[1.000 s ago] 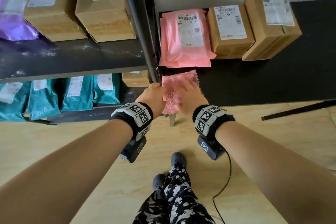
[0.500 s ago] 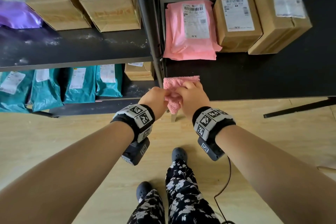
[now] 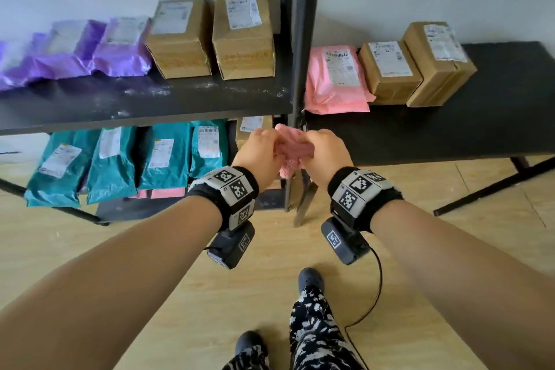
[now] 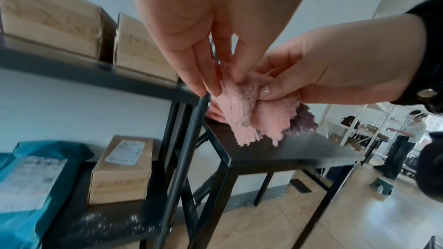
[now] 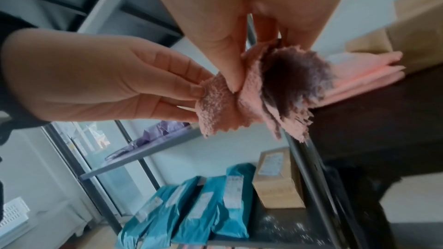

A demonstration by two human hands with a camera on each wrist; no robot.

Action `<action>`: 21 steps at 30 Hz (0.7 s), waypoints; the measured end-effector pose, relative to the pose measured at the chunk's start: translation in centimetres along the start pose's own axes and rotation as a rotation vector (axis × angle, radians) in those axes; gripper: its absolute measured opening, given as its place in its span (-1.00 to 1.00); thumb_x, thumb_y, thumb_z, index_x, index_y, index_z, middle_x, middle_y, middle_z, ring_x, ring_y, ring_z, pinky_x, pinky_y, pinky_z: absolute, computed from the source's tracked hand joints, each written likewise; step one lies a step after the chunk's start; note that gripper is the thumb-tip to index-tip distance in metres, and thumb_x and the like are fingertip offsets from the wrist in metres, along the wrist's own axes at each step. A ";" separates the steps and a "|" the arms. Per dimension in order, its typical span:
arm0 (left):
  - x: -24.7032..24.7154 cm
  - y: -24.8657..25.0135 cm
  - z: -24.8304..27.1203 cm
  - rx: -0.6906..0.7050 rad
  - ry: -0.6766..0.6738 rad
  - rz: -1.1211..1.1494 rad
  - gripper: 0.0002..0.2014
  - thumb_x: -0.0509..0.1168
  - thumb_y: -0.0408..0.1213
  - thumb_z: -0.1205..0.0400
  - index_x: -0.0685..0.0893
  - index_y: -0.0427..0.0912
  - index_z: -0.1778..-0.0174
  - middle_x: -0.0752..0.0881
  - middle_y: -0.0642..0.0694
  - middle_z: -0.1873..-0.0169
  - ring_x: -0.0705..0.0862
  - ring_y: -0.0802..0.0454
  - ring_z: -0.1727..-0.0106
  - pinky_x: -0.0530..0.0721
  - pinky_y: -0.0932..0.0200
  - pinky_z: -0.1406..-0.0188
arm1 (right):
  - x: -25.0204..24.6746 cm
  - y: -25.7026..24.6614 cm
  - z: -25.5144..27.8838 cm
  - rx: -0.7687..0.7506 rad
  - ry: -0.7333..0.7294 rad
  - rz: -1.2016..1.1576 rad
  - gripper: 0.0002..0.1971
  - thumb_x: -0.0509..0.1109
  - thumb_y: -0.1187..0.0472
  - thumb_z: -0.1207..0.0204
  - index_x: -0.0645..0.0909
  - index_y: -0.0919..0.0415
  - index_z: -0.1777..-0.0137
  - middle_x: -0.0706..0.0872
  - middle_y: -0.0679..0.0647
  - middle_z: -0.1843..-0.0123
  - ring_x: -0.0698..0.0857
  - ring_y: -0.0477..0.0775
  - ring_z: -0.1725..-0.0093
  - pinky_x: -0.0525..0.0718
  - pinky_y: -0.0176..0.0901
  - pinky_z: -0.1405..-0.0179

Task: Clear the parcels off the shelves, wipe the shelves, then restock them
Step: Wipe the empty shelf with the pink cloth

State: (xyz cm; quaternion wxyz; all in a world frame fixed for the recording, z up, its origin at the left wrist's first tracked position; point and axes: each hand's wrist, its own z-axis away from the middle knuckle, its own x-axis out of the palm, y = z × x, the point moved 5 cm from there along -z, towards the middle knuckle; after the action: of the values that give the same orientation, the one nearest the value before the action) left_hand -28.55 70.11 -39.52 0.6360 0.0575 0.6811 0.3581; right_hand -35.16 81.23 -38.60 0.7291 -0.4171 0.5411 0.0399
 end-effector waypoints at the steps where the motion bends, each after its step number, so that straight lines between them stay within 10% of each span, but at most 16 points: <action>1: -1.7 0.2 0.6 0.012 0.032 0.003 -0.77 0.25 -0.35 -0.56 0.62 -0.18 -0.13 0.57 -0.11 -0.06 0.64 -0.02 0.04 0.69 0.09 0.00 | -0.7 -1.5 0.3 -0.022 0.027 -0.017 -0.74 0.27 0.33 -0.51 0.64 0.23 -0.17 0.62 0.18 -0.06 0.65 0.15 -0.05 0.55 -0.17 0.02; 10: -18.6 4.4 6.1 0.258 0.306 -0.023 -0.65 0.25 -0.31 -0.62 0.55 -0.10 -0.34 0.53 -0.08 -0.24 0.57 0.12 -0.06 0.49 0.36 -0.05 | -9.3 -15.4 2.2 -0.256 0.354 -0.076 -0.68 0.29 0.33 -0.56 0.60 0.18 -0.30 0.61 0.14 -0.19 0.62 0.08 -0.18 0.60 -0.11 -0.21; 21: -30.2 9.3 4.1 0.405 0.494 -0.174 -0.49 0.24 -0.25 -0.64 0.36 -0.08 -0.54 0.43 -0.06 -0.48 0.46 0.02 -0.43 0.39 0.21 -0.38 | -19.8 -24.4 -1.4 -0.427 0.628 0.042 -0.63 0.25 0.41 -0.54 0.59 0.16 -0.32 0.55 0.14 -0.26 0.52 0.12 -0.27 0.54 -0.03 -0.29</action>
State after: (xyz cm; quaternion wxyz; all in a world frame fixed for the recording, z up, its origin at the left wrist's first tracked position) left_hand -22.78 62.58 -9.14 0.4554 0.0360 0.8745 0.1629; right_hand -31.94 72.22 -8.58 0.4236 -0.5405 0.7260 0.0368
